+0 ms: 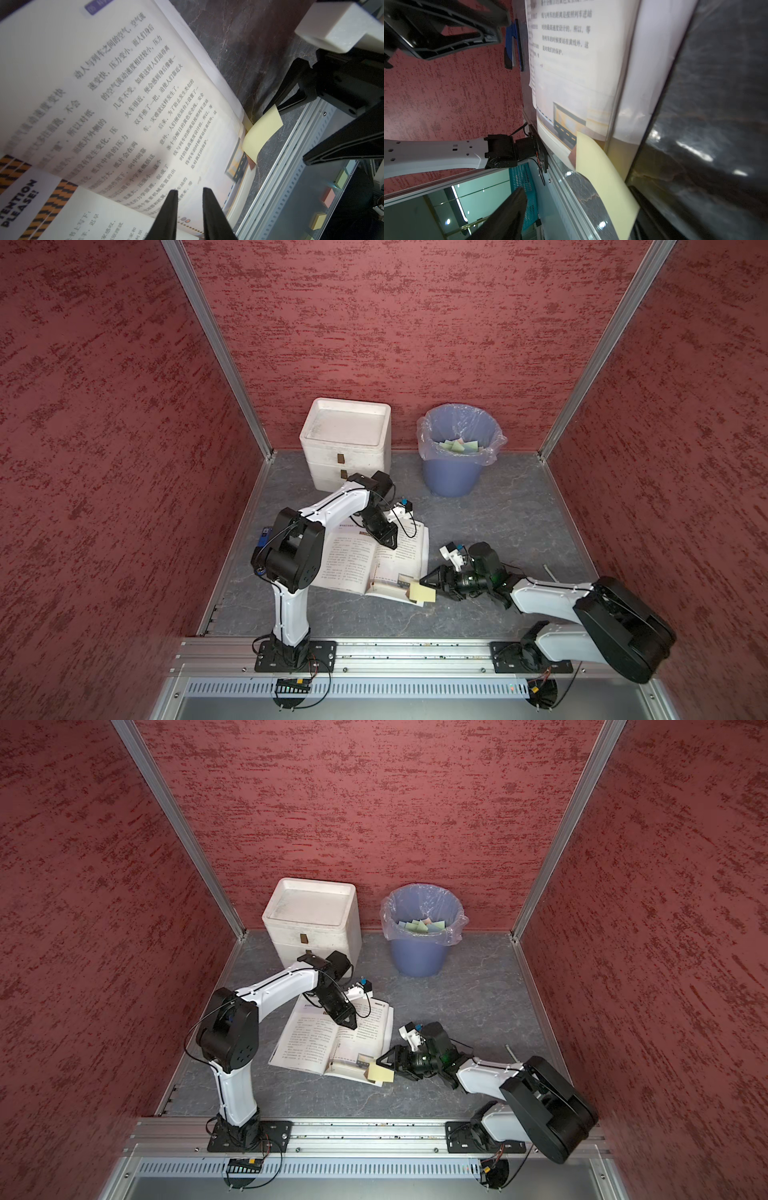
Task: Peel off the used sticky note
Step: Tear off the note from the book.
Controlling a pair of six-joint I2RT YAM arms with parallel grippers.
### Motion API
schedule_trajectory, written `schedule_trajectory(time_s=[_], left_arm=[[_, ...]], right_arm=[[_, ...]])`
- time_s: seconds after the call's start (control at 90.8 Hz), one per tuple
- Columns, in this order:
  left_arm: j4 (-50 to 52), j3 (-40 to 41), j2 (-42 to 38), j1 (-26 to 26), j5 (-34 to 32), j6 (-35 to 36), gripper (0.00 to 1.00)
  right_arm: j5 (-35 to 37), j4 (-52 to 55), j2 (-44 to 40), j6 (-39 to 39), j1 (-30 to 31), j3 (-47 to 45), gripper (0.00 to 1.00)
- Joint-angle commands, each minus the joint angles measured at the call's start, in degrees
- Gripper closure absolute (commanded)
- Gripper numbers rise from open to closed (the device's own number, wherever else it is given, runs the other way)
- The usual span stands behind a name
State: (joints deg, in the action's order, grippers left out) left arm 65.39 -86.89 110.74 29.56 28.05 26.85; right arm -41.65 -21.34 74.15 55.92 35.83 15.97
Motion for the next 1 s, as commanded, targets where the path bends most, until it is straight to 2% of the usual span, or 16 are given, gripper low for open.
schedule_trajectory(time_s=[0.0,0.121,0.353,0.485,0.804,0.992], left_arm=[[0.37,-0.61,1.70,1.11,0.12,1.04,0.76],[0.91,-2.36,3.04,2.32,0.42,0.74,0.76],[1.44,-5.36,6.13,5.02,0.21,0.88,0.76],[1.96,-6.93,8.20,6.11,0.27,0.96,0.76],[1.42,-8.22,12.28,7.18,-0.95,1.19,0.76],[1.56,-9.35,14.15,7.26,-1.07,1.21,0.77]], right_arm=[[4.31,7.62,-3.05,-1.17,0.68,0.66,0.32],[6.77,11.34,-3.61,-2.29,1.07,2.39,0.40],[6.75,7.23,2.68,-1.30,2.62,4.09,0.51],[6.66,6.14,4.94,-1.02,3.78,5.18,0.62],[9.88,11.75,0.64,-1.83,4.57,5.72,0.75],[12.51,16.75,-0.80,-3.50,5.27,7.69,0.94]])
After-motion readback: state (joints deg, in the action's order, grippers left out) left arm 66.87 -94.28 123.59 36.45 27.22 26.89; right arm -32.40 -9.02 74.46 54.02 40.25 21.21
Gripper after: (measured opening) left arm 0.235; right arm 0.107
